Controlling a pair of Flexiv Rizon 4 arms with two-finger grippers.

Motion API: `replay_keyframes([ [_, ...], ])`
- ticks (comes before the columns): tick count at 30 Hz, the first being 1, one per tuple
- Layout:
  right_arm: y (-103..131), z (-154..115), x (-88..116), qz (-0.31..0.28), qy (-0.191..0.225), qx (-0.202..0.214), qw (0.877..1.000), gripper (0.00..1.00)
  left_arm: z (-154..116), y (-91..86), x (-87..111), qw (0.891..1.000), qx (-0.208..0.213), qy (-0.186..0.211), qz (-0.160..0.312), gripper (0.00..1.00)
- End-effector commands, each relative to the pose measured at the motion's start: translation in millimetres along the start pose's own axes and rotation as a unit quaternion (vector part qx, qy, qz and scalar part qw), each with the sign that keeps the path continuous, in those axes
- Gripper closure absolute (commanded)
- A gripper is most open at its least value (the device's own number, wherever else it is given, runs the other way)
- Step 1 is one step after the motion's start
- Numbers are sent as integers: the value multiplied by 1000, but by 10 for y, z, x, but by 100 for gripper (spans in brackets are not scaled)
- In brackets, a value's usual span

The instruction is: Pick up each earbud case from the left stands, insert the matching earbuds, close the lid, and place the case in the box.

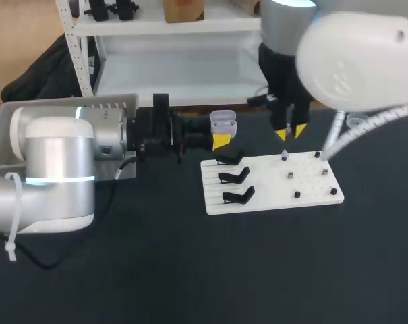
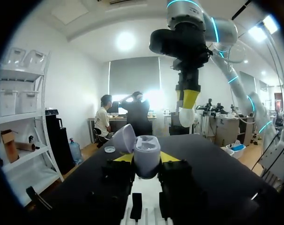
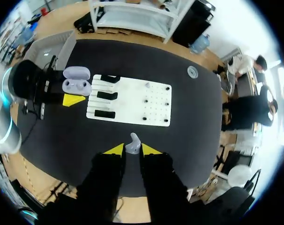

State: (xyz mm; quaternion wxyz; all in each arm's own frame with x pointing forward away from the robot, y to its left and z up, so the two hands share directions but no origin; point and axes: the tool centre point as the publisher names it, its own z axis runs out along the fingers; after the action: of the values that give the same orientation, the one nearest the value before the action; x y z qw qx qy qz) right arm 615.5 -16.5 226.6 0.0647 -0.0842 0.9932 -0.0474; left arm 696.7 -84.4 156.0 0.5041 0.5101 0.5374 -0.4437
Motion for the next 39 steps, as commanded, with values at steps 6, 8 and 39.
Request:
replay_keyframes([
  [6, 313, -238, -189, 180, 44, 52, 981, 100, -1, -14, 6, 1000, -3, -2, 1, 100],
  [8, 365, -268, -209, 193, 41, 42, 979, 100, -1, -14, 6, 1000, -3, -2, 1, 100],
  [39, 738, -98, -568, 238, -1, -6, 971, 100, -1, -14, 6, 1000, -3, -2, 1, 100],
])
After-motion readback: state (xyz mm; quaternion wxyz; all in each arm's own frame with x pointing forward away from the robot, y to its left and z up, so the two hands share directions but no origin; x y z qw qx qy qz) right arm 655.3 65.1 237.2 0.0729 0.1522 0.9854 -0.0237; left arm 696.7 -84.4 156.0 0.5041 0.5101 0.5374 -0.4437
